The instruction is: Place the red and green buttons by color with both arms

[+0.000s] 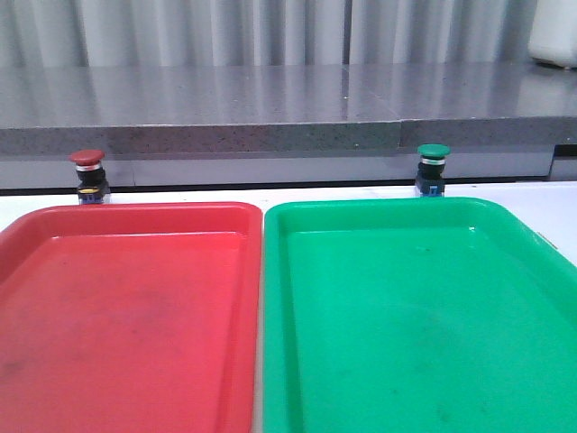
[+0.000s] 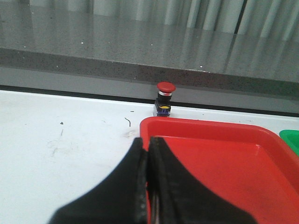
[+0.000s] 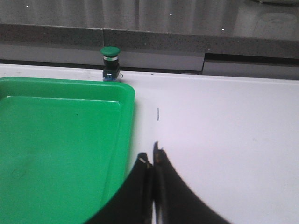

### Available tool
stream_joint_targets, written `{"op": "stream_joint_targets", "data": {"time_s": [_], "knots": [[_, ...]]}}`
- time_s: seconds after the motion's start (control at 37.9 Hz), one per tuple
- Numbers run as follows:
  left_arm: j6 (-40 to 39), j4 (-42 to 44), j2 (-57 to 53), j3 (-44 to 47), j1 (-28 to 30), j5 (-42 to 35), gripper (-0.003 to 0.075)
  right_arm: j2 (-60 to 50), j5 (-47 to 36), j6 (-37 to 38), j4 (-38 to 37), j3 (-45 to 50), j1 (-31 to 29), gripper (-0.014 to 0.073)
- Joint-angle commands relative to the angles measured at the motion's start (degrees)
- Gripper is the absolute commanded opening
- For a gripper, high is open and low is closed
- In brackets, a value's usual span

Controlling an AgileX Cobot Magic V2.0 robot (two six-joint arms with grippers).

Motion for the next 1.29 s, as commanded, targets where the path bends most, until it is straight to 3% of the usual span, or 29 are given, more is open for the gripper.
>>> {"op": "stream_joint_targets", "data": {"time_s": [0.0, 0.34, 0.58, 0.74, 0.9, 1.05, 1.27], "knots": [[-0.4, -0.6, -1.0, 1.3, 0.0, -4.8, -0.0020, -0.9, -4.9, -0.4, -0.3, -0.4, -0.5, -0.0067], [-0.3, -0.2, -1.0, 1.3, 0.0, -7.4, -0.0020, -0.9, -6.2, 0.0, -0.1, -0.4, -0.5, -0.0067], [-0.3, -0.4, -0.7, -1.4, 0.0, -24.7, -0.0019, -0.9, -10.7, 0.9, 1.0, -4.2, -0.4, -0.0067], [-0.1, 0.7, 3.4, -12.4, 0.0, -17.1, -0.0019, 1.2, -3.3, 0.9, 1.6, -15.3, -0.4, -0.0067], [0.1, 2.6, 15.1, -23.0, 0.0, -7.4, -0.0019, 11.1, 2.4, 0.9, 1.6, -26.4, -0.4, -0.0067], [0.1, 2.6, 24.1, -27.5, 0.0, -6.1, -0.0020, 20.9, 5.0, 0.8, 1.5, -33.1, -0.4, -0.0067], [0.1, 2.6, 26.3, -27.8, 0.0, -6.2, -0.0018, 25.2, 5.7, 0.8, 1.5, -34.1, -0.3, -0.0060]]}}
